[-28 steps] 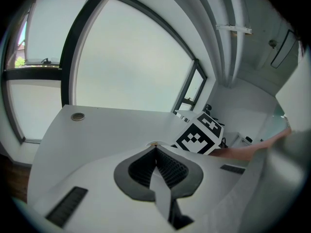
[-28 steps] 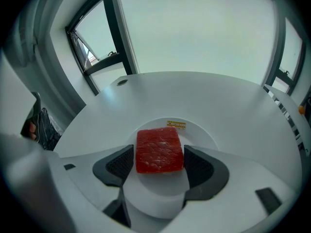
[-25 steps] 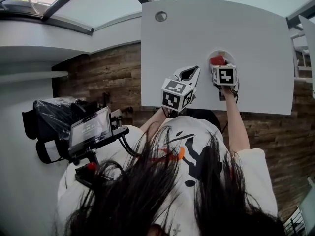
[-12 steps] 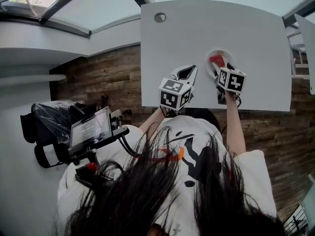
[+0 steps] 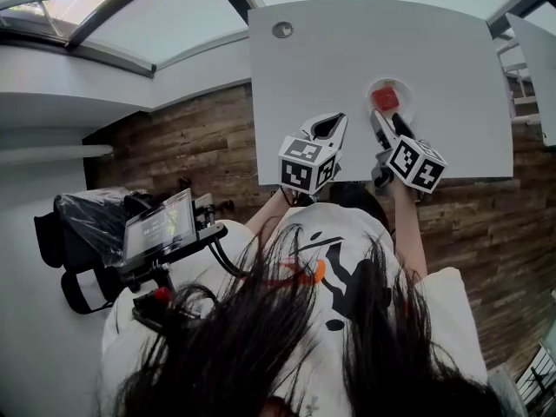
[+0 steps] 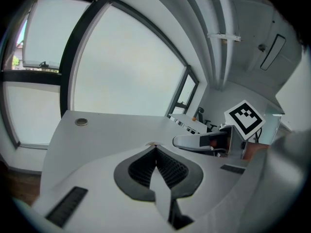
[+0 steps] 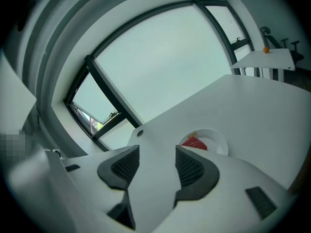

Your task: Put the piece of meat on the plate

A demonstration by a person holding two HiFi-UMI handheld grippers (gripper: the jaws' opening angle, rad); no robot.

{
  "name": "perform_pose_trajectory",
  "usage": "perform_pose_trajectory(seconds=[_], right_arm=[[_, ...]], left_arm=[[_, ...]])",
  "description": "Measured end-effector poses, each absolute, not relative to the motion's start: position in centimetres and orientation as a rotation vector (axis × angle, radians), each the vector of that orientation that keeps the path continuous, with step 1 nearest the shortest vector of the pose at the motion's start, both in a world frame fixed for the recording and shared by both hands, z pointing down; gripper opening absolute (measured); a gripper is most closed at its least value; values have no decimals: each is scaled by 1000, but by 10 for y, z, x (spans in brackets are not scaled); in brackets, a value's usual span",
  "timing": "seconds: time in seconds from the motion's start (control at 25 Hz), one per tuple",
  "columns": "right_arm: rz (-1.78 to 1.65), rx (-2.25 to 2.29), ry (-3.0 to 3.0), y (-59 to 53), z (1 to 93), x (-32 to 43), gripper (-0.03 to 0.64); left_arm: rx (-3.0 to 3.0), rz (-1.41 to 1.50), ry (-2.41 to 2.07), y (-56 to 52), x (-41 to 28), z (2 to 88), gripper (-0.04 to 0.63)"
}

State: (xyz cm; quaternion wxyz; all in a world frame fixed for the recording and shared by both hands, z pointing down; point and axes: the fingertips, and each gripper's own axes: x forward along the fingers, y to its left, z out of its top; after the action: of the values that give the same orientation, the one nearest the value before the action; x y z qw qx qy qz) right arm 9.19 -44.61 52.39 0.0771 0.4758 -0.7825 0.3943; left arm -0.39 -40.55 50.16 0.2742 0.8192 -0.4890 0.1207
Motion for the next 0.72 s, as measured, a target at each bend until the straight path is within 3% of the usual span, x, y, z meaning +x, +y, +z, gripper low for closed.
perform_pose_trajectory(seconds=[0.04, 0.2, 0.28, 0.44, 0.52, 0.72], right_arm=[[1185, 1442, -2347, -443, 523, 93, 227], [1220, 1469, -2346, -423, 523, 89, 227], [1230, 1496, -2348, -412, 521, 87, 157], [1298, 1521, -2347, -399, 518, 90, 155], [1302, 1566, -2348, -373, 514, 78, 83], [1292, 1612, -2355, -291, 506, 25, 83]], left_arm=[[2209, 325, -1307, -404, -2, 501, 6], [2237, 338, -1269, -395, 2, 503, 5], [2254, 348, -1246, -387, 2, 504, 5], [2272, 361, -1205, -376, 10, 502, 5], [2286, 354, -1189, -350, -3, 499, 5], [2310, 333, -1166, -277, -58, 495, 6]])
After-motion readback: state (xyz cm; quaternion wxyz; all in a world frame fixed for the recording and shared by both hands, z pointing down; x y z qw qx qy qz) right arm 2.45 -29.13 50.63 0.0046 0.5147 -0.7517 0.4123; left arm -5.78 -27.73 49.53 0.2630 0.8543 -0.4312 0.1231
